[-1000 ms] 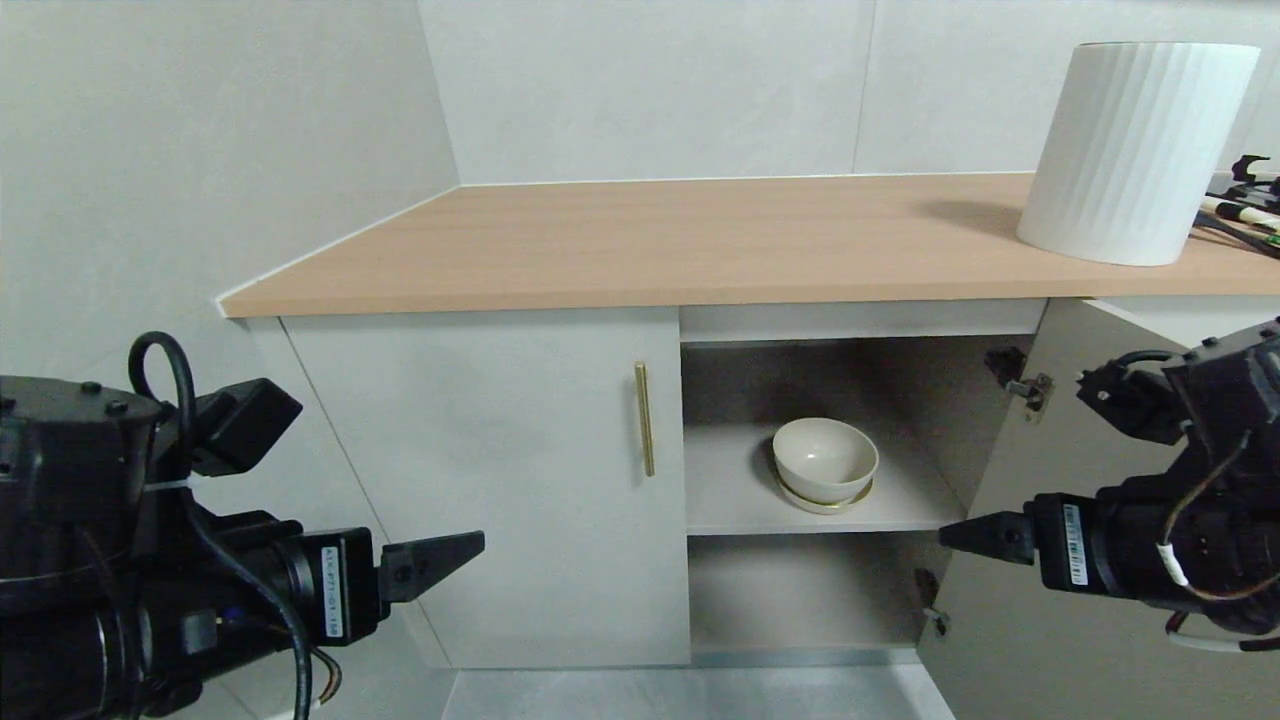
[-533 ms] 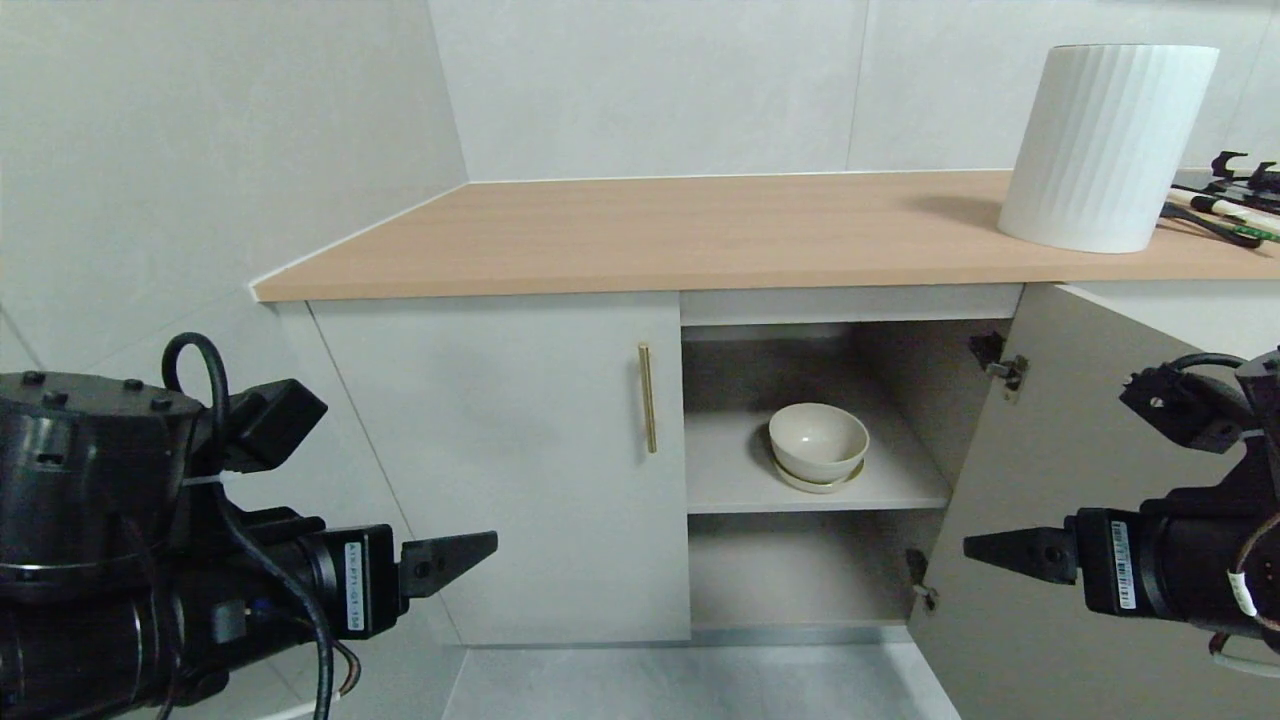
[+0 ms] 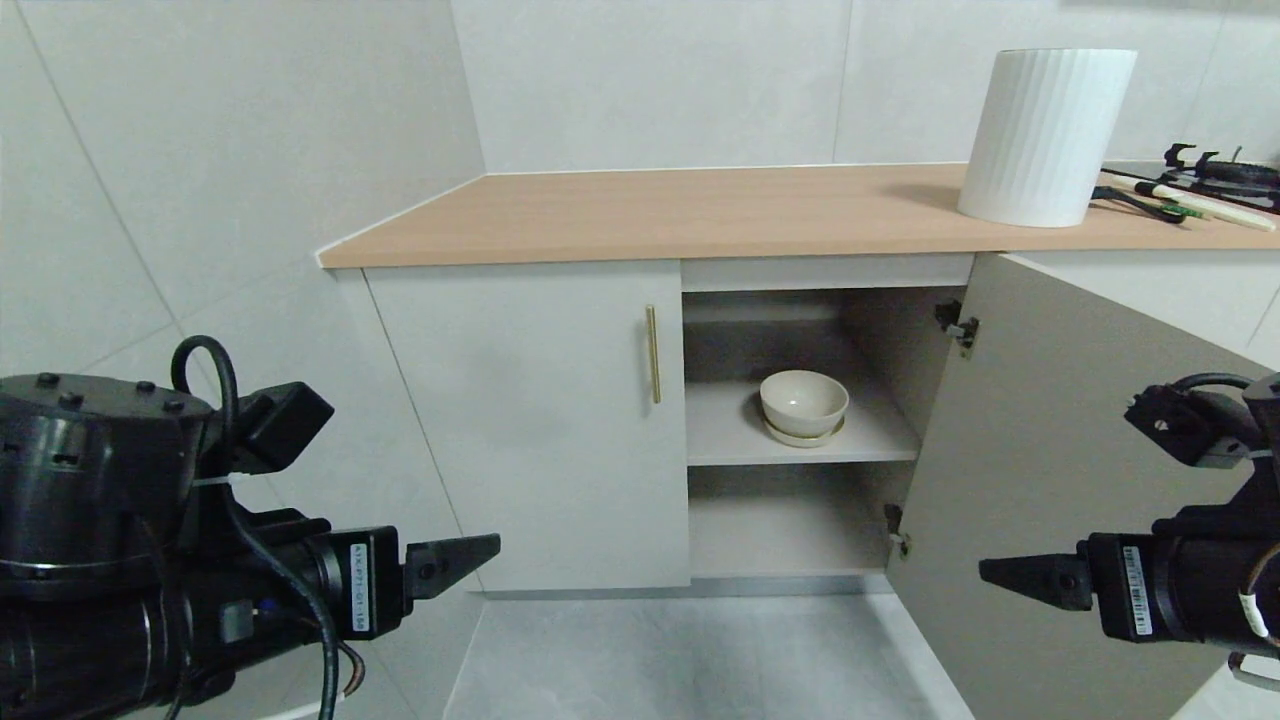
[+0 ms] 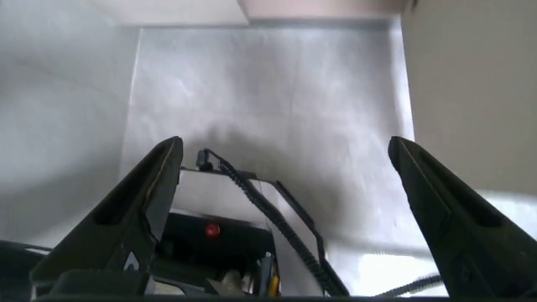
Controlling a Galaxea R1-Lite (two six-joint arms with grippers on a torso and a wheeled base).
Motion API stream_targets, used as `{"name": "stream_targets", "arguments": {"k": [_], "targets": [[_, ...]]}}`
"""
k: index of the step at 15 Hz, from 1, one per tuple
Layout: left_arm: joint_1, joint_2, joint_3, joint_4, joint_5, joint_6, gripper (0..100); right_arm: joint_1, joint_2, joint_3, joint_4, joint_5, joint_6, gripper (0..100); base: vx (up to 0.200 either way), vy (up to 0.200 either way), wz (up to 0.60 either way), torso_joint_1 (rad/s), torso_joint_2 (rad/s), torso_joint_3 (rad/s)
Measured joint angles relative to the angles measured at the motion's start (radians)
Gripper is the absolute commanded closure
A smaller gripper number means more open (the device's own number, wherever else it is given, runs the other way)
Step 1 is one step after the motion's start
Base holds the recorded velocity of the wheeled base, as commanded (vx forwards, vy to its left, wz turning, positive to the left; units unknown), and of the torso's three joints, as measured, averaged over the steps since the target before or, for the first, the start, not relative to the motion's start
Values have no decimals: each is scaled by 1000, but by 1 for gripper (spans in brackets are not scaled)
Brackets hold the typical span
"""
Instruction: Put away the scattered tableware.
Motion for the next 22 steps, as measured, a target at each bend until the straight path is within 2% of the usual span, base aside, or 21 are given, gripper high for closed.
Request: {"name": "stream_targets", "arguments": {"k": [5, 14, 17, 22], "targets": [[0, 1, 1, 0, 0, 0, 0, 0, -3, 3, 5, 0, -20, 0, -200, 0, 0, 4, 5, 1], [-1, 1, 5, 0, -1, 3, 0, 0, -7, 4, 10, -7, -21, 0, 0, 0, 0, 0, 0, 0], [-1, 1, 10, 0, 1, 33, 0, 0, -9, 4, 23, -10, -22, 0, 0, 0, 0, 0, 0, 0], [0, 1, 12, 1, 4, 38, 0, -1, -15, 3, 61, -40, -43, 0, 0, -200, 0, 7, 0, 0]]}}
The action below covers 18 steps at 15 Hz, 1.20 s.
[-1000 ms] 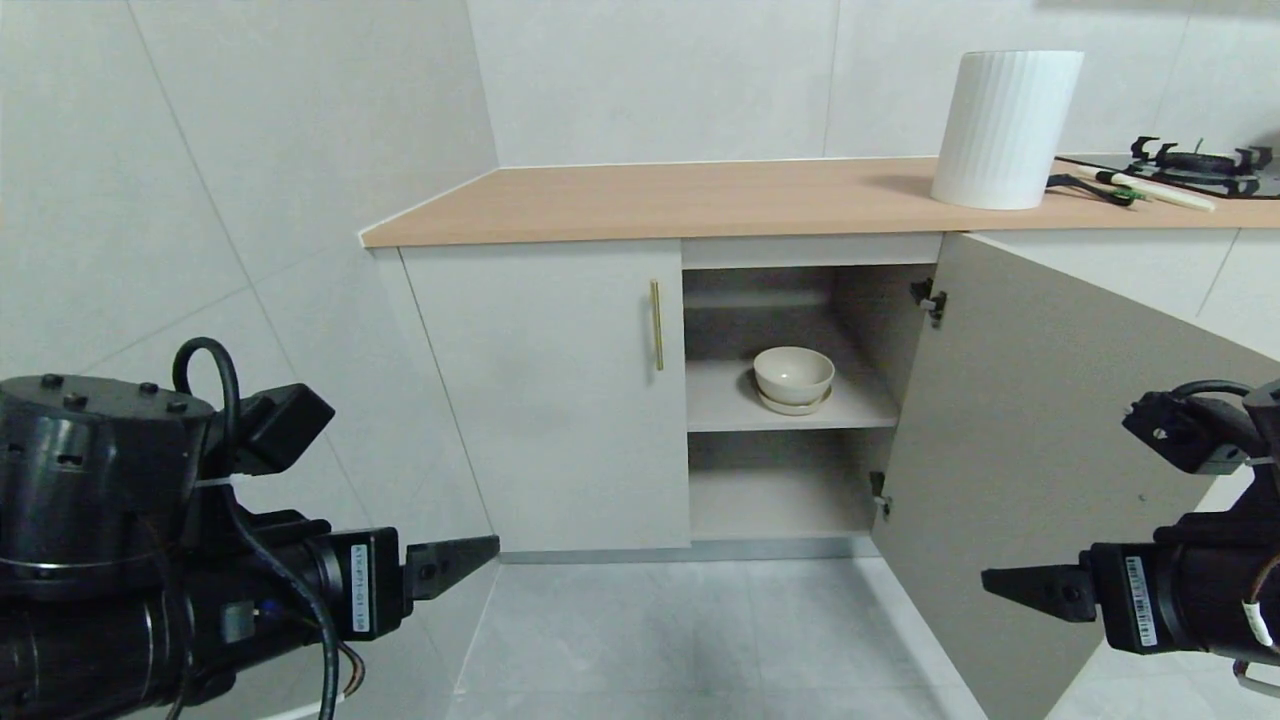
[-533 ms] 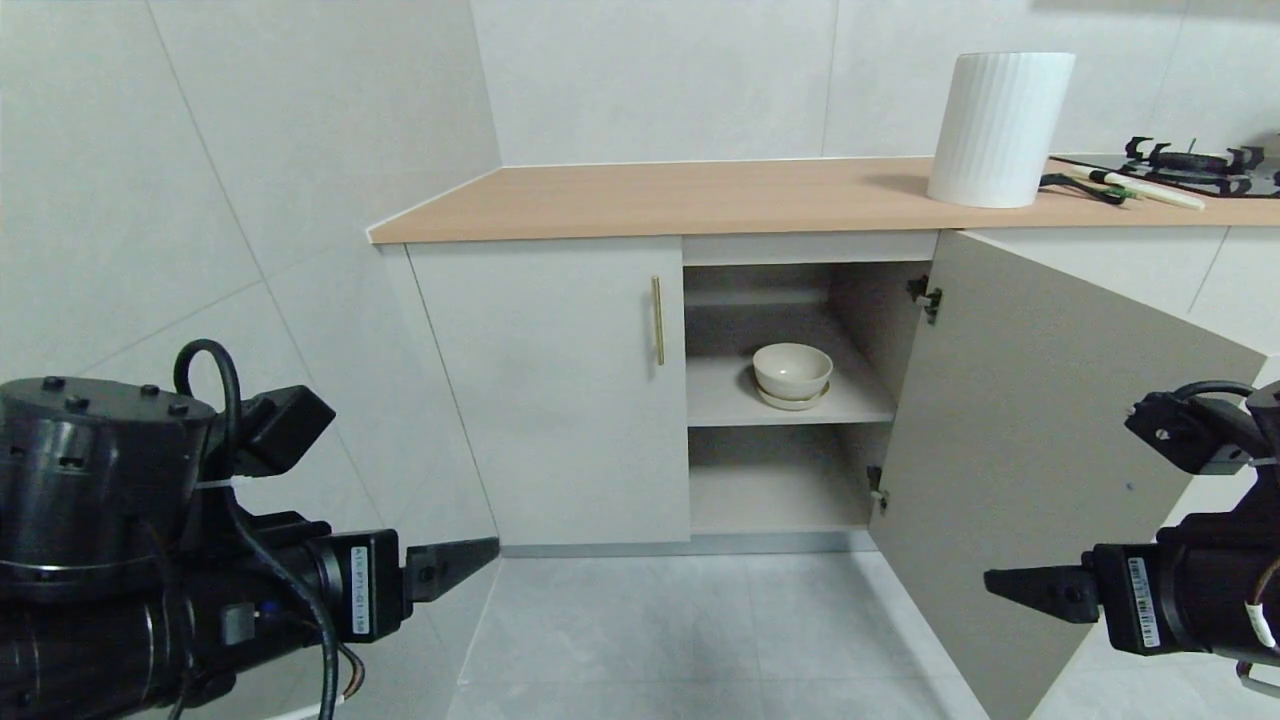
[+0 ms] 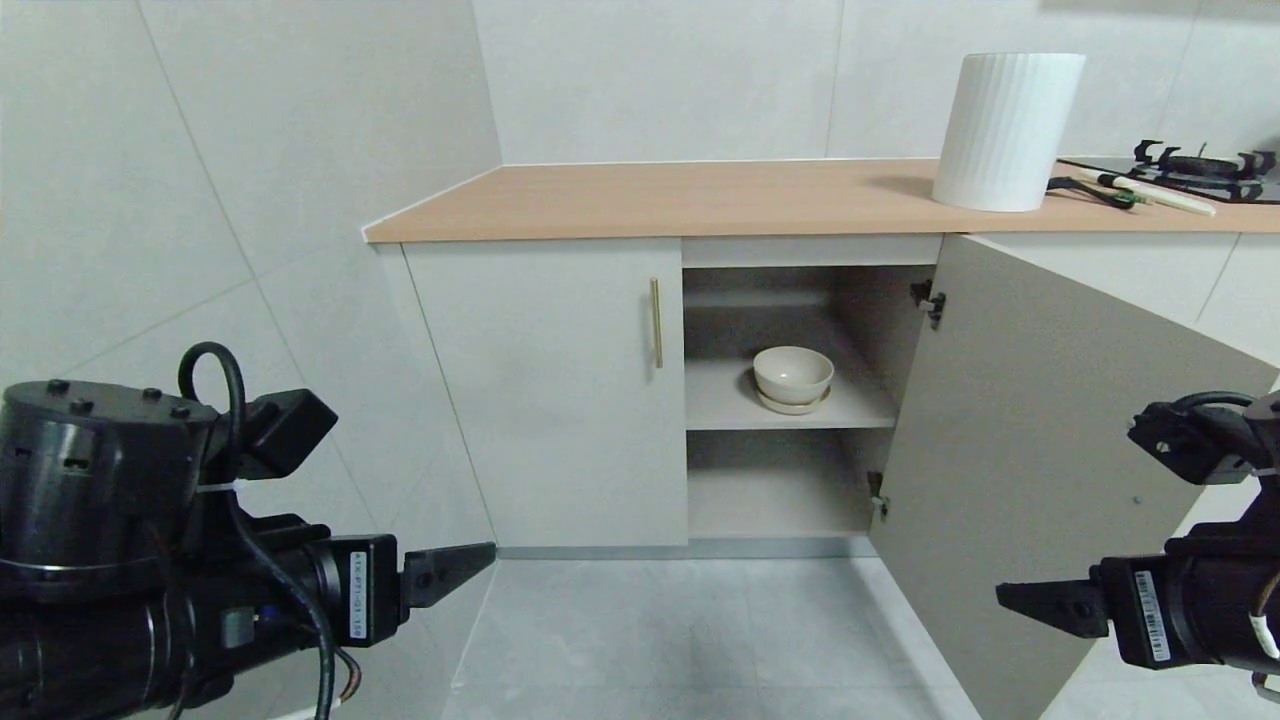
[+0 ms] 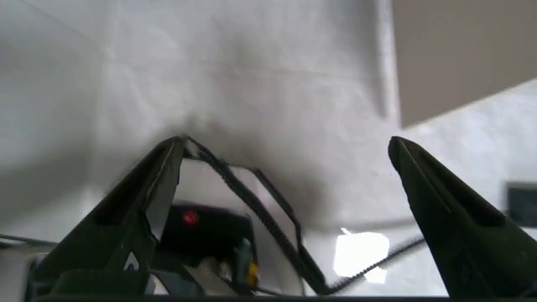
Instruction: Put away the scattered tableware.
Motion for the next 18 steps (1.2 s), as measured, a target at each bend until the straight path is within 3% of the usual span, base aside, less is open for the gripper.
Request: {"name": "stream_targets", "arguments": {"k": [6, 9, 15, 18], "targets": [[-1, 0, 0, -1, -3, 1, 0, -6, -10, -7, 105, -72, -34, 0, 0, -200, 0, 3, 5, 2], [-2, 0, 1, 0, -5, 1, 0, -42, -3, -11, 112, -118, -43, 0, 0, 0, 0, 0, 0, 0], [0, 1, 3, -1, -4, 1, 0, -324, 31, -47, 32, -151, -123, 0, 0, 0, 0, 0, 0, 0], [0, 1, 3, -1, -5, 1, 0, -421, 63, -55, -51, -149, -137, 0, 0, 0, 0, 0, 0, 0]]}}
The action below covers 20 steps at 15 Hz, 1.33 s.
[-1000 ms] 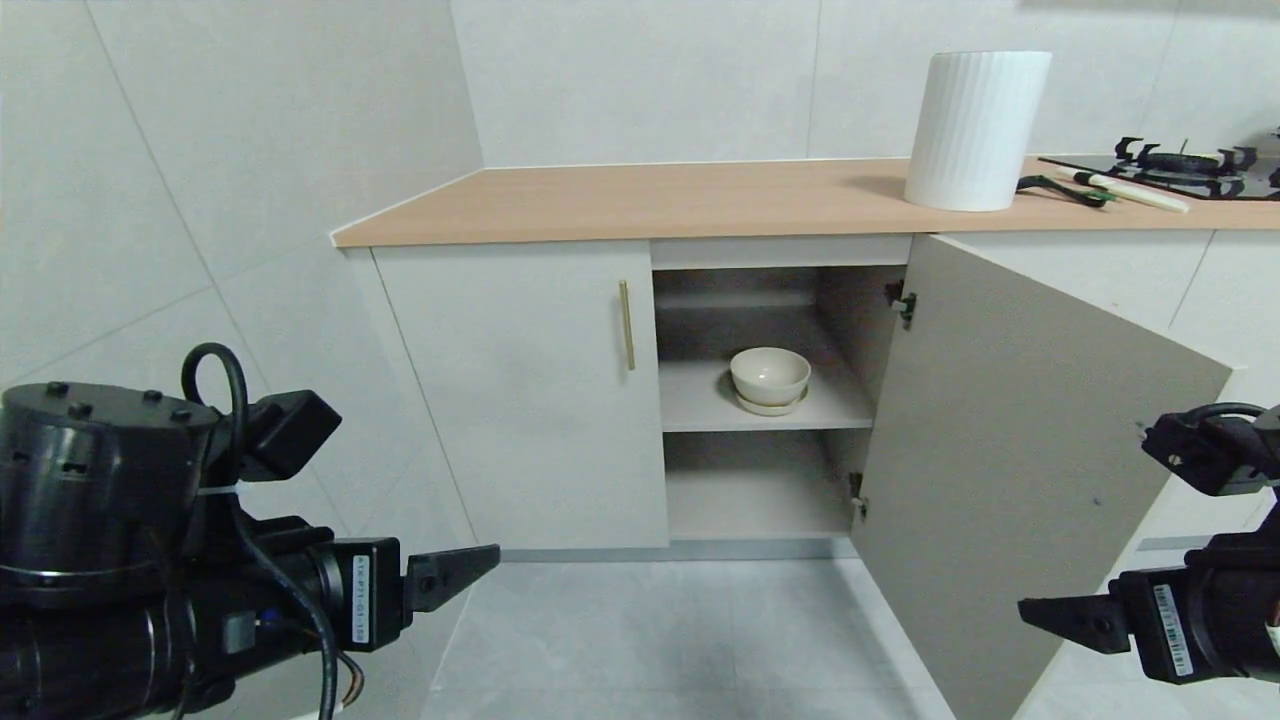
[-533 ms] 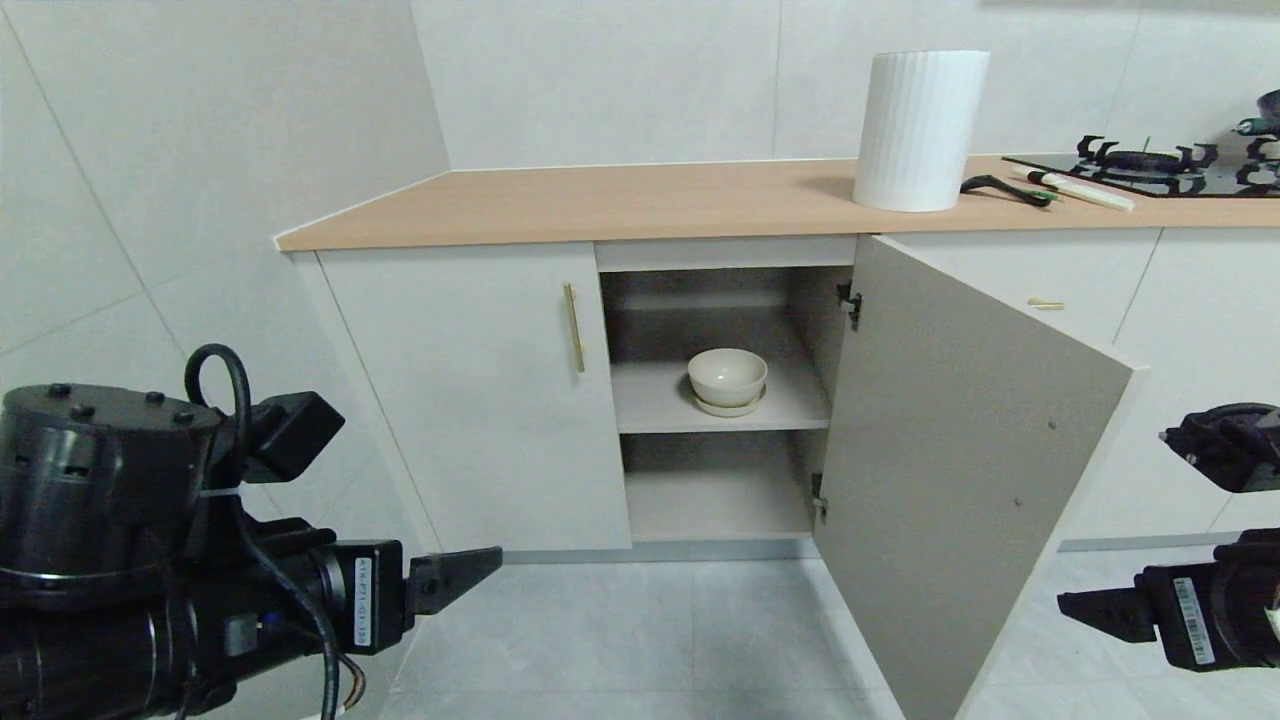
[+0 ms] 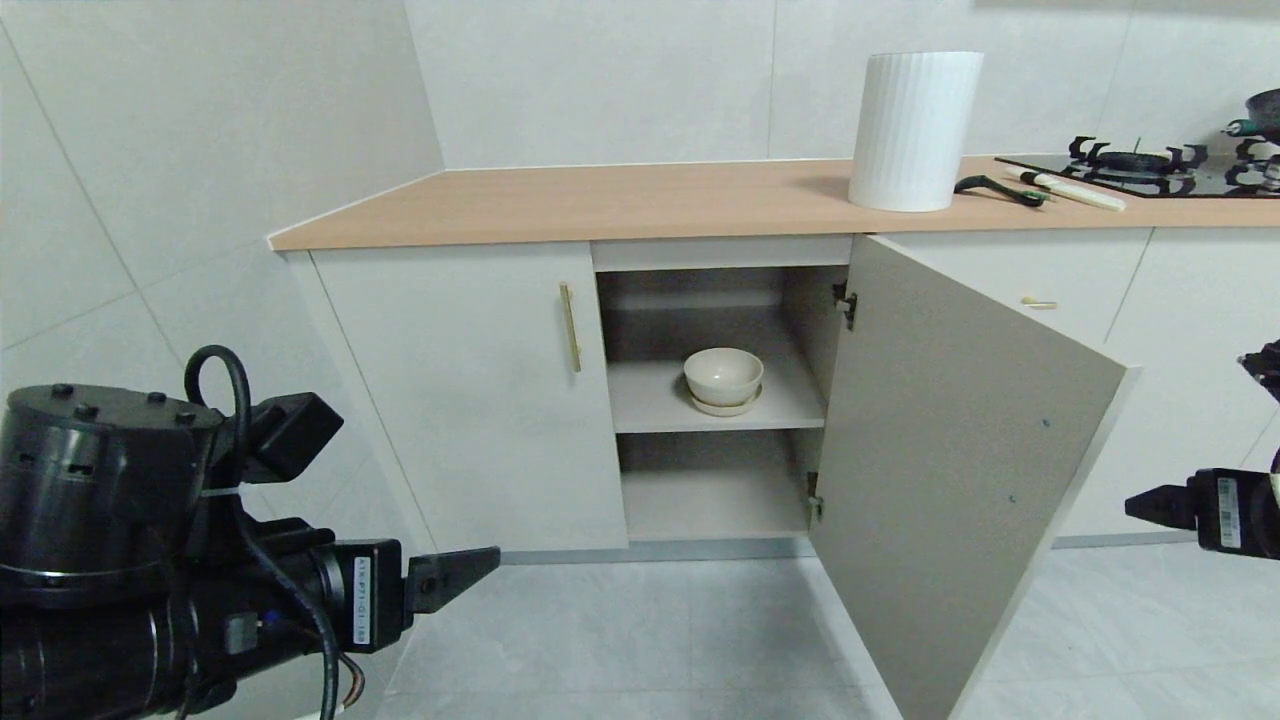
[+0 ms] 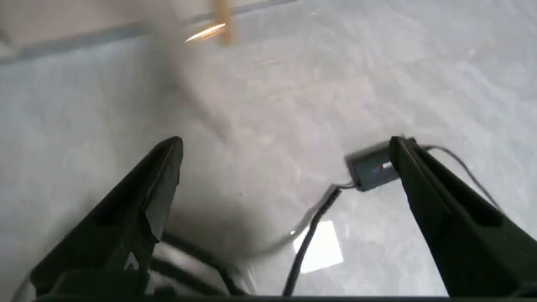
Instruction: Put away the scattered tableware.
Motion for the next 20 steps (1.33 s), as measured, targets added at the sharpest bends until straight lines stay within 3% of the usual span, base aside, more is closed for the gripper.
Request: {"name": "stream_targets", "arguments": {"k": [4, 8, 12, 16, 20], "targets": [[0, 0, 0, 0, 0, 0, 0, -131, 110, -1, -190, 3, 8, 0, 0, 0, 0, 0, 0, 0], [0, 0, 0, 0, 0, 0, 0, -190, 233, -3, -344, 6, 85, 0, 0, 0, 0, 0, 0, 0], [0, 0, 0, 0, -1, -1, 0, -191, 346, -5, -453, 34, 166, 0, 0, 0, 0, 0, 0, 0], [0, 0, 0, 0, -6, -1, 0, -176, 383, -4, -454, 77, 194, 0, 0, 0, 0, 0, 0, 0], [0, -5, -3, 0, -6, -1, 0, -87, 389, 2, -449, 80, 233, 0, 0, 0, 0, 0, 0, 0]]}}
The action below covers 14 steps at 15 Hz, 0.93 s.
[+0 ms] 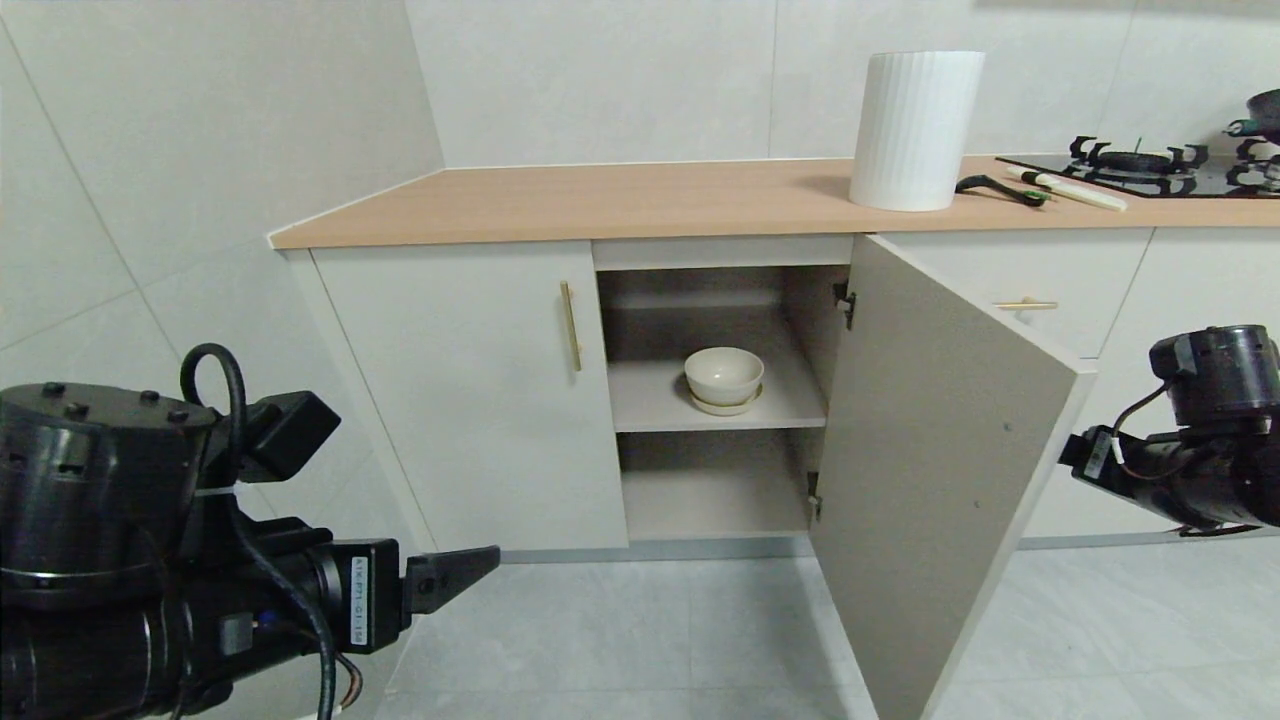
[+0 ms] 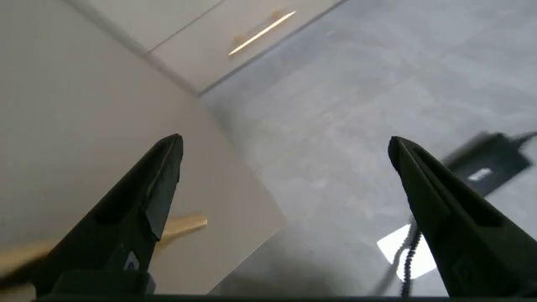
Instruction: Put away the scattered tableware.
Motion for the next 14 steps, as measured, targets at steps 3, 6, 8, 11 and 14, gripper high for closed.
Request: {"name": "stream_targets", "arguments": {"k": [3, 6, 8, 11, 14], "targets": [[1, -9, -4, -2, 0, -5, 0, 91, 2, -3, 3, 6, 4, 0, 0, 0, 0, 0, 0, 0], [3, -12, -7, -4, 2, -6, 0, 210, 26, -55, 39, 58, -1, 0, 0, 0, 0, 0, 0, 0], [5, -22, -7, -27, 5, -6, 0, 291, 64, -153, 104, 86, -7, 0, 0, 0, 0, 0, 0, 0], [5, -42, -1, -43, 4, -5, 0, 380, 136, -308, 180, 132, -46, 0, 0, 0, 0, 0, 0, 0], [5, -40, 0, -45, 3, -6, 0, 416, 220, -423, 209, 140, -64, 0, 0, 0, 0, 0, 0, 0]]}}
